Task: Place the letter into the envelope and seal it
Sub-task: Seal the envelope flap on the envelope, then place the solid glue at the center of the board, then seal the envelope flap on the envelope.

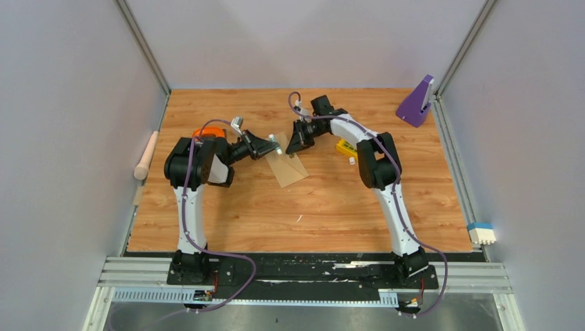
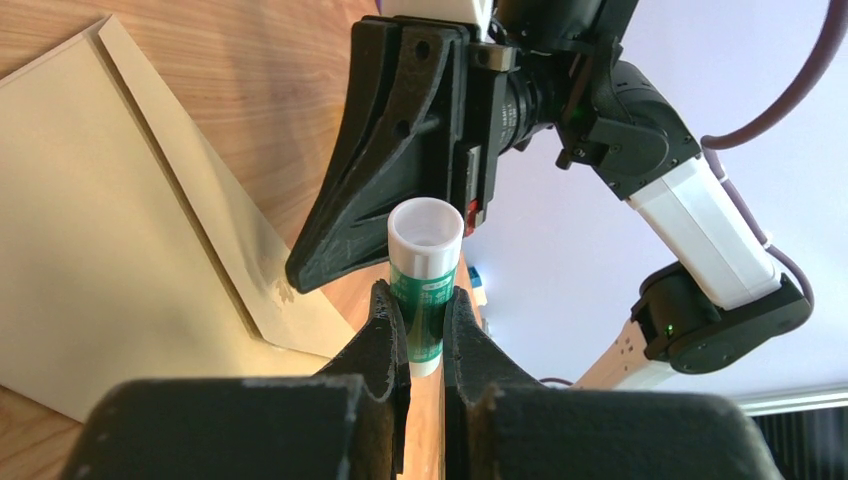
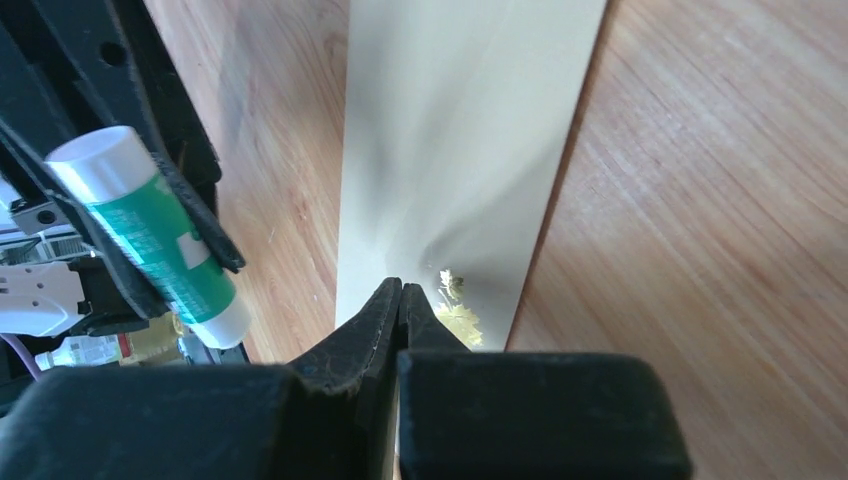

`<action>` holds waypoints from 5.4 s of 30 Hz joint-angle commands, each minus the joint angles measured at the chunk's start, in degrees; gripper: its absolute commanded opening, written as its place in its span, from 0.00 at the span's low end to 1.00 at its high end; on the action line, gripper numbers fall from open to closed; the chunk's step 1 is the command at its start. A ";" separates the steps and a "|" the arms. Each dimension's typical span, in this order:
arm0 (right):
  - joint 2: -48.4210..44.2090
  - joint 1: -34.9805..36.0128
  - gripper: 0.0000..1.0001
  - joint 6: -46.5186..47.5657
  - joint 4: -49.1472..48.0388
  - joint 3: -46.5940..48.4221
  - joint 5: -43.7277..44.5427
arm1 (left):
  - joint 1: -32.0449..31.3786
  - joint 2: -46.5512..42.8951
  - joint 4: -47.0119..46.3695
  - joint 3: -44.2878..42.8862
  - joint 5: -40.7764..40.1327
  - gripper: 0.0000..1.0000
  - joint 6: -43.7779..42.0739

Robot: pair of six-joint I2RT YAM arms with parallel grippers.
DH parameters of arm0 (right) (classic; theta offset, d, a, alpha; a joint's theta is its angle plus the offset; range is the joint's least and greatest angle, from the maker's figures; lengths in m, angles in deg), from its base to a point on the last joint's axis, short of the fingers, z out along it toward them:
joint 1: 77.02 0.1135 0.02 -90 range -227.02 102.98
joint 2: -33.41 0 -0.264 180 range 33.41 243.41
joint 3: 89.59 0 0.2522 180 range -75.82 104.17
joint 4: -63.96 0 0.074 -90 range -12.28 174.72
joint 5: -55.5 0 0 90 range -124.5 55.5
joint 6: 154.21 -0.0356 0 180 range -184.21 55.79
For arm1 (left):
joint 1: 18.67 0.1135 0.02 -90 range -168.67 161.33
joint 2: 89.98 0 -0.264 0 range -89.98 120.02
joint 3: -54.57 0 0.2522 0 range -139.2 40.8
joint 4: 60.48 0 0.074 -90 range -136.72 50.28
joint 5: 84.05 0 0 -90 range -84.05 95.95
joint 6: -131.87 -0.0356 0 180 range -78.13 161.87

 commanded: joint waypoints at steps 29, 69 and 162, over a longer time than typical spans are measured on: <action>1.51 1.23 0.00 -2.75 -3.54 1.18 -3.30 | 3.39 -0.82 -3.31 -0.73 -0.57 0.00 -0.13; 2.17 2.57 0.00 2.03 1.58 -0.84 5.39 | 11.64 -11.35 117.12 -30.10 -23.44 0.44 -68.17; 4.06 2.80 0.00 -9.08 -7.84 -7.57 -5.30 | -2.96 1.01 99.59 -33.70 -17.57 0.00 -47.68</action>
